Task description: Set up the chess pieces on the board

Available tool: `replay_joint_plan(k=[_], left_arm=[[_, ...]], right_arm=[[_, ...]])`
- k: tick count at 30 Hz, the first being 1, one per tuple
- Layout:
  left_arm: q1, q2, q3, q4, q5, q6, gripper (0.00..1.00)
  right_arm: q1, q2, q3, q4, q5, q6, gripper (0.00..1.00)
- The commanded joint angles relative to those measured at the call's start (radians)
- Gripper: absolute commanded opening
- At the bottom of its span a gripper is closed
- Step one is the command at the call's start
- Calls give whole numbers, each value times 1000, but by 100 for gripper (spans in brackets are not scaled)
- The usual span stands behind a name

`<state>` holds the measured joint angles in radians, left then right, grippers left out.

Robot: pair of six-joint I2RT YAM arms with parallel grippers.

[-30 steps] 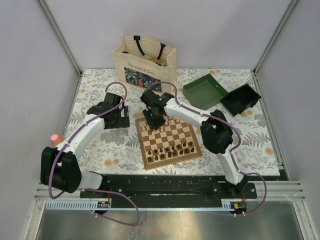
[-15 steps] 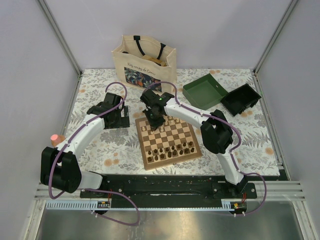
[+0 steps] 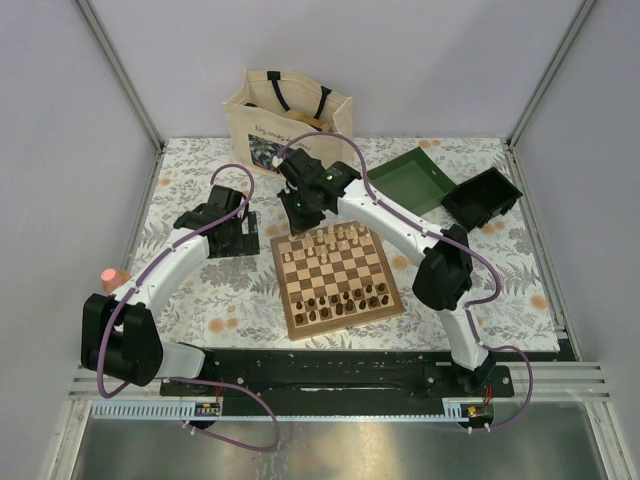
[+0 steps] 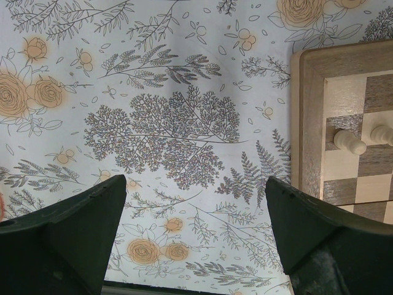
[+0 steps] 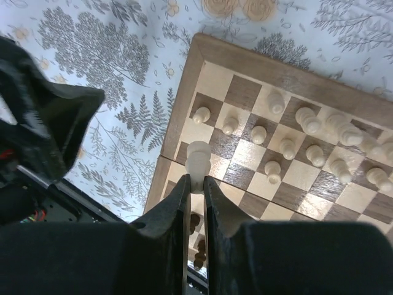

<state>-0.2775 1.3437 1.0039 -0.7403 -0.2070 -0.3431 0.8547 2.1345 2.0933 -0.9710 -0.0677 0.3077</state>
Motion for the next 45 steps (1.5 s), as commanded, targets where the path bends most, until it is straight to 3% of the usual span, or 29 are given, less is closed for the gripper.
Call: replay_joint_plan(k=[1, 10, 25, 45], left_arm=[[1, -29, 15, 13, -11, 10, 99], [1, -64, 7, 13, -45, 4, 99], [3, -75, 2, 12, -31, 3, 99], [1, -57, 6, 15, -25, 4, 99]], right_arm=[[9, 30, 166, -66, 61, -24, 14], [9, 220, 373, -139, 89, -48, 15], [9, 334, 422, -133, 105, -73, 15], [9, 347, 410, -153, 114, -81, 16]])
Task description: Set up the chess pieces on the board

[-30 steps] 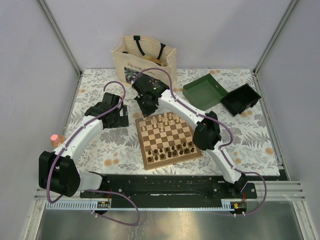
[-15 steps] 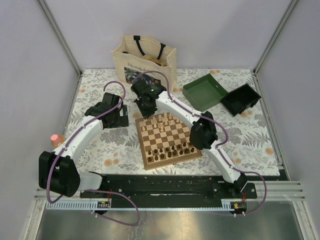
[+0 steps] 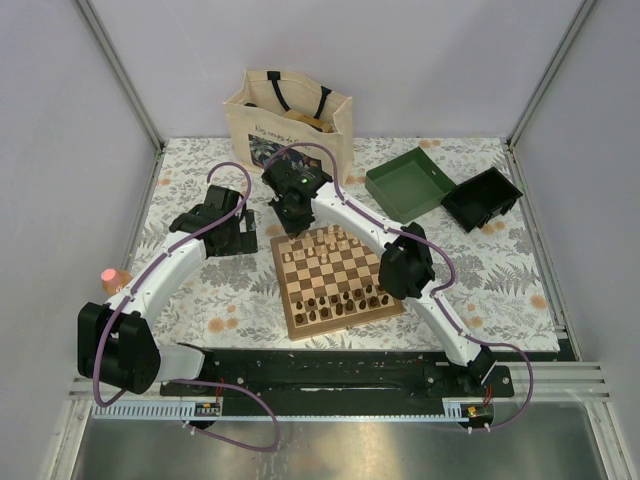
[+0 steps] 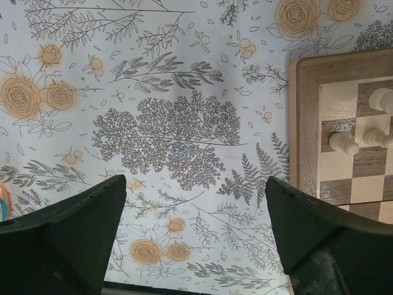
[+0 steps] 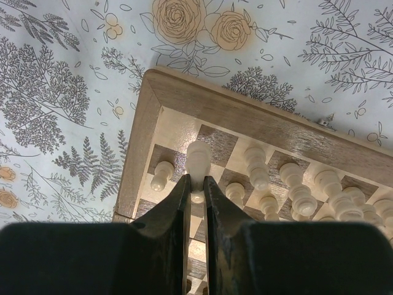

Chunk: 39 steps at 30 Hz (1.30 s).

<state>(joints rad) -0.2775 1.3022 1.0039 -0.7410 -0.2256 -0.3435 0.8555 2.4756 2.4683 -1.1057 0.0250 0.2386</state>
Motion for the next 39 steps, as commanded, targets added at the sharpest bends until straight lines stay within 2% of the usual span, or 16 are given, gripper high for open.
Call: replay_joint_plan(k=[1, 32, 34, 37, 39], left_arm=[[1, -15, 4, 15, -4, 6, 99], [3, 5, 10, 15, 6, 8, 99], [1, 5, 12, 14, 8, 8, 99], [3, 8, 12, 15, 8, 8, 99], [1, 6, 12, 12, 9, 8, 99]], right_arm=[[8, 8, 35, -20, 23, -15, 16], [7, 29, 37, -34, 35, -28, 20], [7, 31, 37, -31, 32, -27, 22], [7, 29, 37, -25, 23, -24, 33], [5, 26, 37, -20, 16, -21, 34]])
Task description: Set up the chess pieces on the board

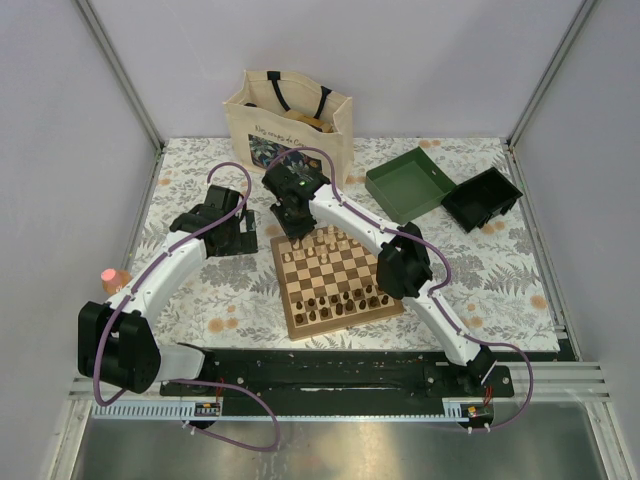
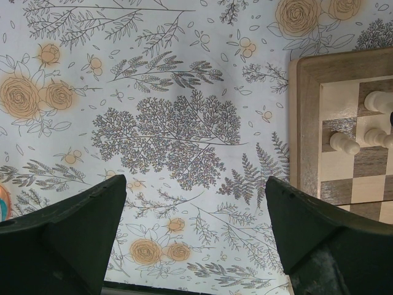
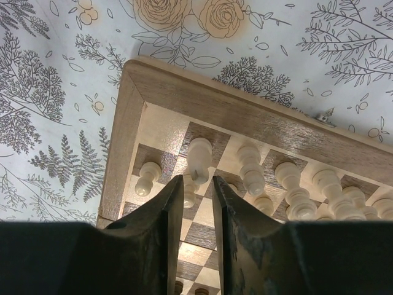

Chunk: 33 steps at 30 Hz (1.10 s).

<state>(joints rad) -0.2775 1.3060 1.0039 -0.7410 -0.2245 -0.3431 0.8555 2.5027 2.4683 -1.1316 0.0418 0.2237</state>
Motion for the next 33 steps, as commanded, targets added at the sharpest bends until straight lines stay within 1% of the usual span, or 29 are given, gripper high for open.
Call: replay_joint_plan(k=[1, 6, 10, 12, 17, 21, 24, 27, 29, 33], left_arm=[[1, 4, 12, 14, 8, 7, 99], [3, -2, 10, 15, 2, 7, 99], [1, -11, 7, 12, -7, 4, 99], [1, -13, 7, 15, -9, 3, 99], [3, -17, 4, 14, -12, 3, 99], [1, -16, 7, 15, -12, 3, 99], [3, -14, 7, 15, -10, 4, 99], [1, -19, 7, 17, -6, 6, 99], [1, -28, 2, 29, 28, 18, 99], [0, -66, -24, 86, 175, 44, 99]], right_arm=[[7, -2, 38, 7, -3, -4, 35], [4, -41, 47, 18, 6, -1, 37], [1, -120, 28, 35, 29, -3, 38], [-3, -171, -12, 46, 50, -7, 39], [-7, -321, -198, 87, 108, -4, 40], [-7, -427, -380, 147, 109, 19, 40], [-7, -485, -503, 190, 101, 40, 41], [-10, -522, -586, 230, 98, 71, 41], [-16, -551, -637, 249, 95, 94, 41], [-45, -629, -712, 282, 109, 126, 41]])
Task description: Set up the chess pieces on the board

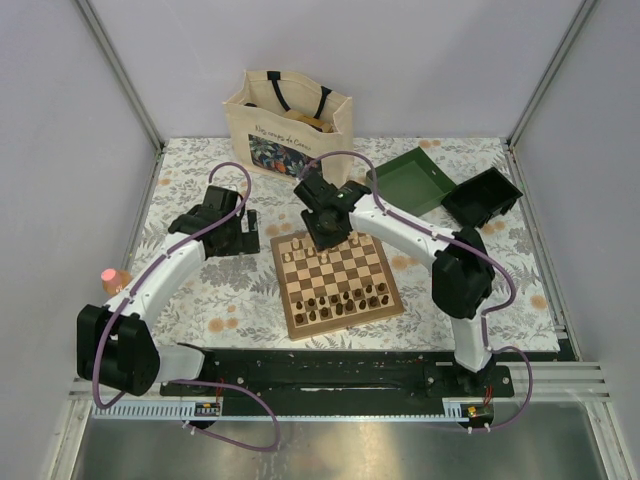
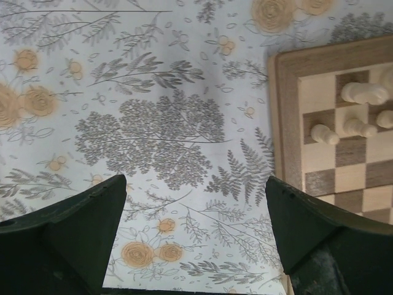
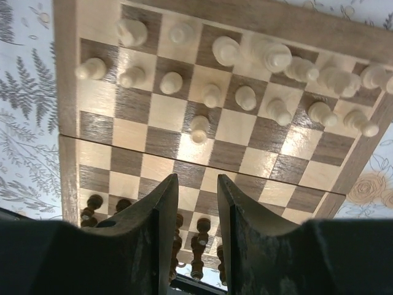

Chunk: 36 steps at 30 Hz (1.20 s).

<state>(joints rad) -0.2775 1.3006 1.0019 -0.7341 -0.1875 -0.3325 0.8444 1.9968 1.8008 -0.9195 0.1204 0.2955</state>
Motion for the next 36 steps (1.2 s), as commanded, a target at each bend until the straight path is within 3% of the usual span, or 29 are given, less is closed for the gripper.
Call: replay_joint_plan(k=[1, 9, 13, 19, 31, 36], left_arm=[[-11, -70, -25, 99, 178, 41, 99], [-281, 21, 108, 127, 168, 61, 99], [-328, 112, 164, 124, 181, 37, 94], [-399, 273, 297, 105, 174, -46, 83], [-479, 448, 377, 84, 89, -65, 66], [-483, 489, 400, 94, 85, -68, 56]], right_arm=[[-47, -148, -67, 80, 36, 65, 41], [-182, -351, -268, 182, 59, 119, 41], [-223, -418, -340, 212, 105, 137, 41], [-229, -552, -463, 290, 321, 166, 40], [-235, -770, -635, 449, 413, 174, 39], [-235, -773, -644, 464, 410, 157, 39]])
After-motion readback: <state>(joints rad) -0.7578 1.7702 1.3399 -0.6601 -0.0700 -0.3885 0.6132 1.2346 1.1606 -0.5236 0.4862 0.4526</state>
